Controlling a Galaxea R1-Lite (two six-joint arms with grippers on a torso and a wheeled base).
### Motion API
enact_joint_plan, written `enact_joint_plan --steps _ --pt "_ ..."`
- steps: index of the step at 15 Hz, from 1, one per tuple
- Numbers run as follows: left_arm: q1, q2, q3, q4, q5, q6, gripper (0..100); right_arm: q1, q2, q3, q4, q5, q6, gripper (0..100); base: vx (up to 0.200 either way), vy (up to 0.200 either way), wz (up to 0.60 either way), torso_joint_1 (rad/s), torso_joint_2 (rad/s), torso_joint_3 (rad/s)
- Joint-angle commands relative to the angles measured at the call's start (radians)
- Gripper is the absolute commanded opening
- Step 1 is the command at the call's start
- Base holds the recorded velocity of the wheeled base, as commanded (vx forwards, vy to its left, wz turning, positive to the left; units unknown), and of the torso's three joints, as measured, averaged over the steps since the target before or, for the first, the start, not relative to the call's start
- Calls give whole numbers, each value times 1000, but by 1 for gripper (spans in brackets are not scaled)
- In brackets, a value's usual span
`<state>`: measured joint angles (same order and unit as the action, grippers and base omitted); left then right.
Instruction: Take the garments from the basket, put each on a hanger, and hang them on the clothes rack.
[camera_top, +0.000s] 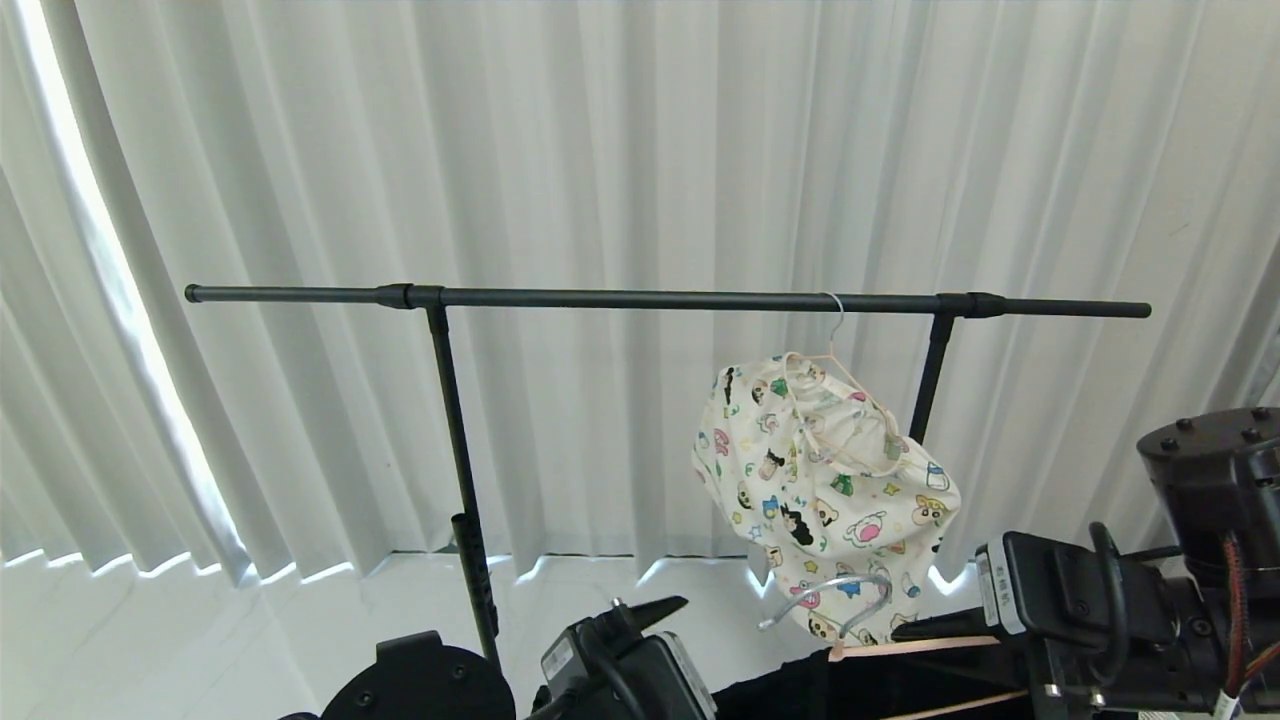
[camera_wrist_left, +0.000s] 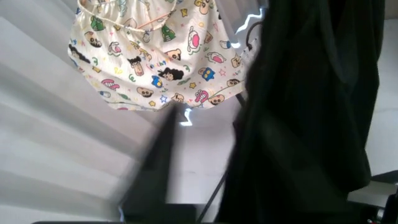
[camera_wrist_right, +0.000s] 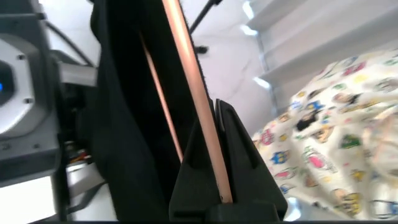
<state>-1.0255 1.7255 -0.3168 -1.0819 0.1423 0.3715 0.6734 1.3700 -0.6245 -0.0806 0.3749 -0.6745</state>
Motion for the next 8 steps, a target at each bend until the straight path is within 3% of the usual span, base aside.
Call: enact_joint_plan --steps 1,4,6,8 --pt "30 -12 13 0 2 -3 100 -34 -26 17 -18 4 -28 0 0 0 0 0 0 0" --pt "74 -78 68 0 2 -23 100 -98 -66 22 -19 10 -57 0 0 0 0 0 0 0" --pt "111 -153 188 0 2 -39 100 -164 -78 22 -19 29 -59 0 0 0 0 0 0 0" --pt "177 -179 274 0 0 -40 100 -176 -91 20 -19 30 -57 0 0 0 0 0 0 0"
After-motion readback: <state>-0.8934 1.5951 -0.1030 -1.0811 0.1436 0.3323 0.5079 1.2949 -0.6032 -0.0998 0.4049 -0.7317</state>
